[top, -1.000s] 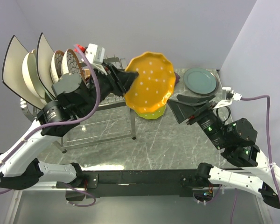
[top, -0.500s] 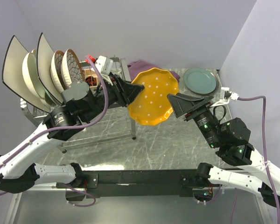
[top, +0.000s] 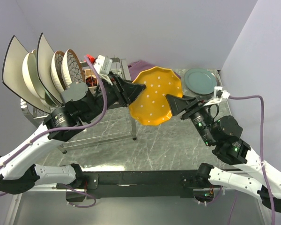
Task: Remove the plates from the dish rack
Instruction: Place the plate at the center of the board.
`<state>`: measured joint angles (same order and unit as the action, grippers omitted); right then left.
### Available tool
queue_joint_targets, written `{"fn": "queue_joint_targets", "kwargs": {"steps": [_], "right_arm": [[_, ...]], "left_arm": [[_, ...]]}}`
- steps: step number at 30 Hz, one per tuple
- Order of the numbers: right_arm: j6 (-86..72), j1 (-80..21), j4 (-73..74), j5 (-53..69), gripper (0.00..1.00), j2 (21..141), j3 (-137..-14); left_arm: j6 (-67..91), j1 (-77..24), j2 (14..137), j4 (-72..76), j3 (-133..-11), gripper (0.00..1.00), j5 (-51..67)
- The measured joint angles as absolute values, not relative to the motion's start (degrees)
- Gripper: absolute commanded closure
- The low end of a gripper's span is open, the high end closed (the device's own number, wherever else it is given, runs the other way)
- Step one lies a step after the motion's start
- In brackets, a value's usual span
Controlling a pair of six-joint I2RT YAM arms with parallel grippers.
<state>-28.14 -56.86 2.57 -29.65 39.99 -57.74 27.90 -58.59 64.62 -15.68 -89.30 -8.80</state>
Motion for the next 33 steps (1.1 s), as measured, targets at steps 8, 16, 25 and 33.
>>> {"fn": "queue_joint_targets", "kwargs": {"steps": [8,16,25,33], "right_arm": [[-33.3,-53.2,-3.6,-19.2,0.95,32.8,-50.1],[-36.5,-51.5,-5.9,-16.0,1.0,28.8,-46.3],[-40.1,-50.4,-1.6,-15.7,1.0,25.8,-45.2],[-41.3,-49.6,3.0,-20.7,1.0,24.6,-46.2]], "left_arm": [[30.7,-58.1,64.1,-13.7,-87.2,0.99,-6.5],[33.6,-58.3,63.2,-10.7,-84.2,0.68,-5.3],[35.7,-58.3,65.5,-6.1,-84.0,0.41,-5.1],[35.0,-58.1,69.8,-4.4,-85.4,0.17,-4.3]]}}
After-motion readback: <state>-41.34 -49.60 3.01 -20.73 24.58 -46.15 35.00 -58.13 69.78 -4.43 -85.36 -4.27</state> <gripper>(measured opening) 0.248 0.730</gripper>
